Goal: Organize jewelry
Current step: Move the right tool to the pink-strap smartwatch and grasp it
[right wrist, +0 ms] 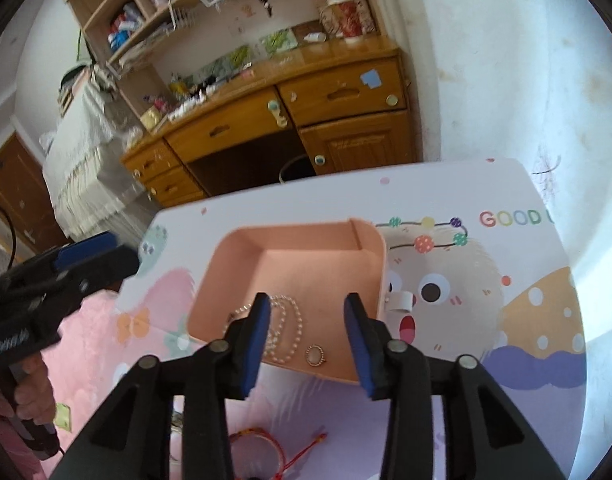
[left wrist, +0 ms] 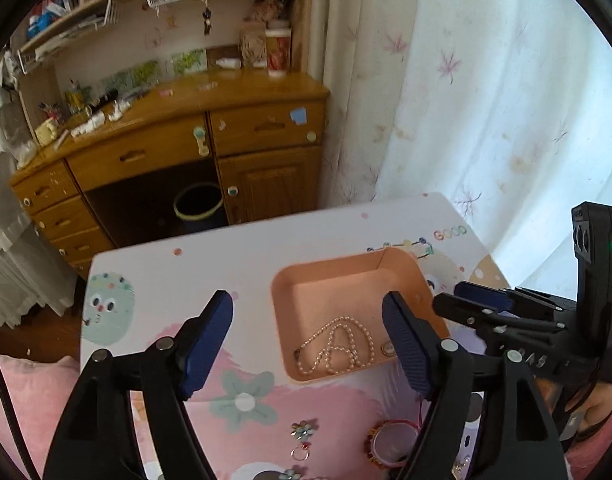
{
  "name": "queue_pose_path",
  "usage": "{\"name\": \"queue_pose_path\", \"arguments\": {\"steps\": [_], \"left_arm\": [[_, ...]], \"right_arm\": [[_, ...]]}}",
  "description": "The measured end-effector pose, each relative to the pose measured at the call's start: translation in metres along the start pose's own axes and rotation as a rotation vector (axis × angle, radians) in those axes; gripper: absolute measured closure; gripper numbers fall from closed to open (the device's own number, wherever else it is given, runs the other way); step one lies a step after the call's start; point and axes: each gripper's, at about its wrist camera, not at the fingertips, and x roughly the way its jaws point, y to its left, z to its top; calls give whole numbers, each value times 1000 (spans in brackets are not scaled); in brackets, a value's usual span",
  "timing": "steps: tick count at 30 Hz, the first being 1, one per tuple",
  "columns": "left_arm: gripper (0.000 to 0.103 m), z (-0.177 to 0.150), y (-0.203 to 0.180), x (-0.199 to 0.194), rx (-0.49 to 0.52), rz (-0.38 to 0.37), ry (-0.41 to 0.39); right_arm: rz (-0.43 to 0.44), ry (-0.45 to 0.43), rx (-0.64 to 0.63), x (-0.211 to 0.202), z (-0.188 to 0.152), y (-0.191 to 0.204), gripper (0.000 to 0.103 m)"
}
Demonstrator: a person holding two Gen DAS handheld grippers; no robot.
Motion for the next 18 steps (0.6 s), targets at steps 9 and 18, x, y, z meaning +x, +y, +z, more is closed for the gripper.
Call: {"name": "queue_pose_path", "arguments": {"steps": [9,18], "left_arm": [[25,-72,30,-5,-139,56,156],[25,-171,50,-1,-240,15,392]], "right_arm": [[-9,54,293,-29,-66,-13,47],[-71,89,563,-51,-160,-17,47]]}}
